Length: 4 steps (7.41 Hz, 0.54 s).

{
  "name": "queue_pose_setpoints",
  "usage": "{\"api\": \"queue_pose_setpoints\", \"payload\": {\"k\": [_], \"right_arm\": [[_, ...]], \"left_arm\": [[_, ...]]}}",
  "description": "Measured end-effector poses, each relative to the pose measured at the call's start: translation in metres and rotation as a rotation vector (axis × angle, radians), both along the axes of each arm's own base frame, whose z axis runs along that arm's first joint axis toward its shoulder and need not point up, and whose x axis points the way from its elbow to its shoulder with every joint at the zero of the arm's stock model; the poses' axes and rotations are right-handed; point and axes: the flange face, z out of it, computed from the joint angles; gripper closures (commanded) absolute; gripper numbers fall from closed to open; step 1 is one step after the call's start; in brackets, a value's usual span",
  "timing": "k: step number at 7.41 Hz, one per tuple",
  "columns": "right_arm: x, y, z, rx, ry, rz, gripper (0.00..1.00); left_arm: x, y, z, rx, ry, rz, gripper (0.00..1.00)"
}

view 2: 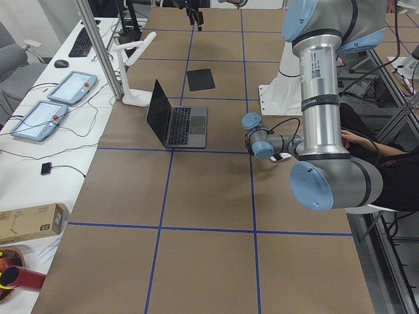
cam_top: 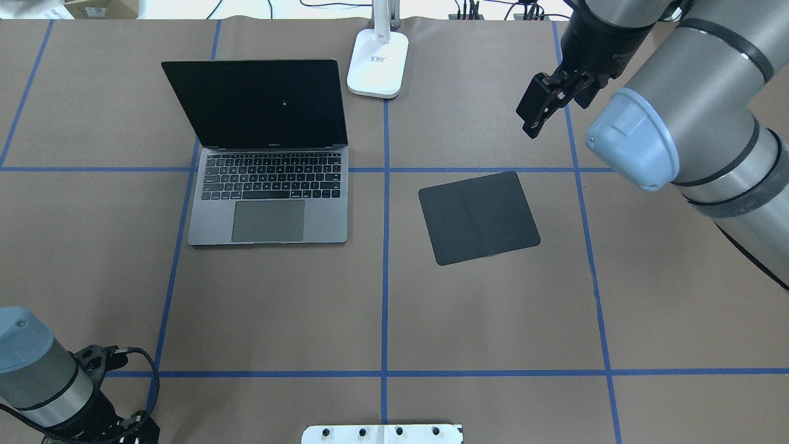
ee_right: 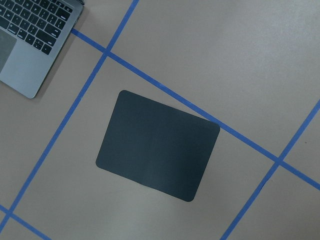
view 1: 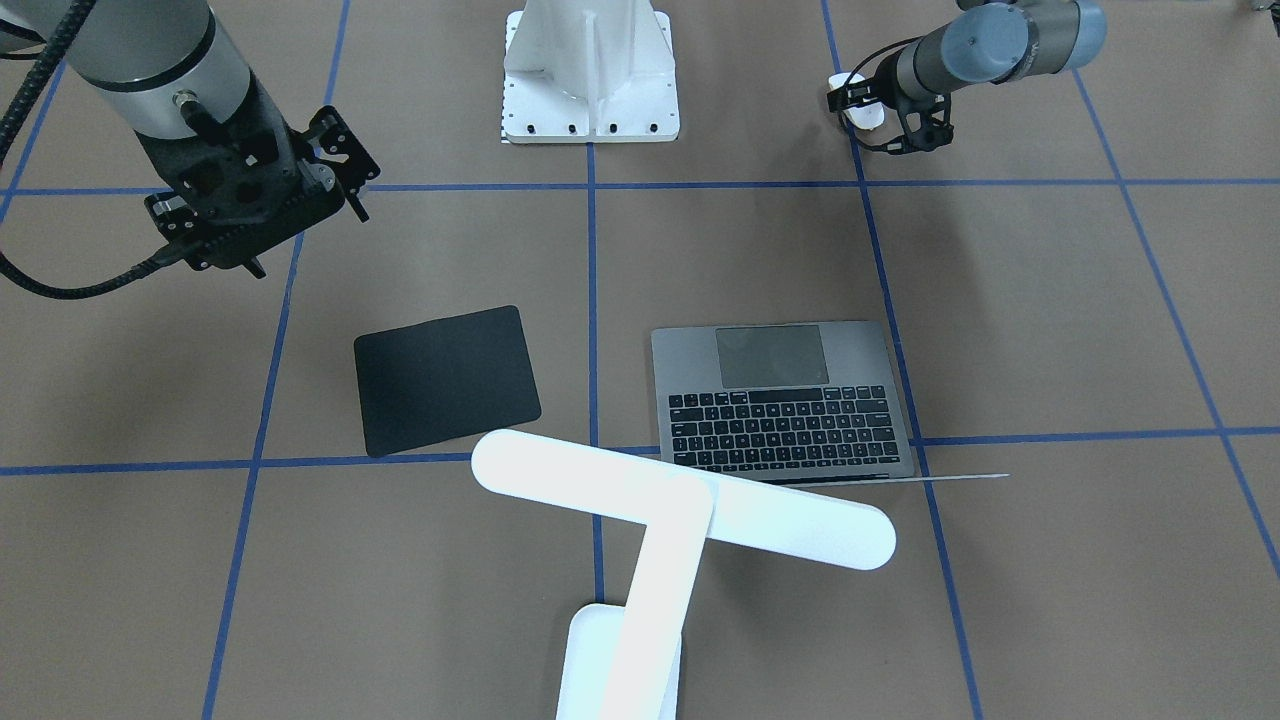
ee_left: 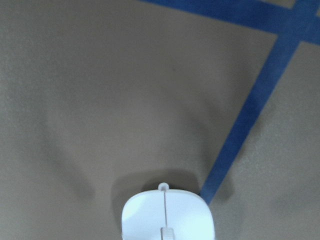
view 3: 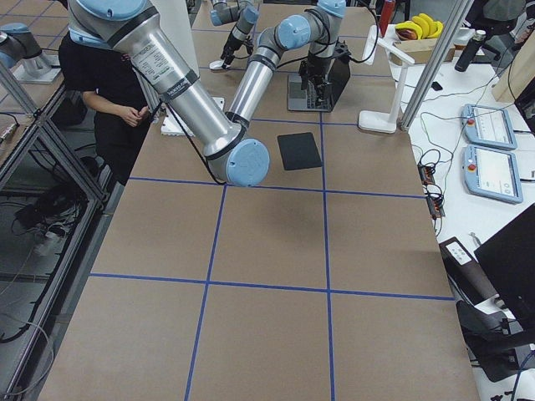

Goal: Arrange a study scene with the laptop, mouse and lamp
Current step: 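Grasp the white mouse with the left gripper while the right gripper hovers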

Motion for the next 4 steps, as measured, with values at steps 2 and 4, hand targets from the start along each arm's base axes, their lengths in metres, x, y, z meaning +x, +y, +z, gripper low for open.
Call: {"api": "queue_pose_setpoints", "payload": {"k": [2,4], "right_arm": [[-0.0006,0.0003,0.0002,0.0,0.001,-0.001,0.0],[-0.001,0.0005,-0.0001,0.001,0.001,-0.002,0.0]], "left_arm": [[0.0018,0.0023,-0.0002,-0.004,-0.001,0.005,0.12],[0.0015,0.0029,0.0012,-0.006,-0.005,0.006,0.12]]}}
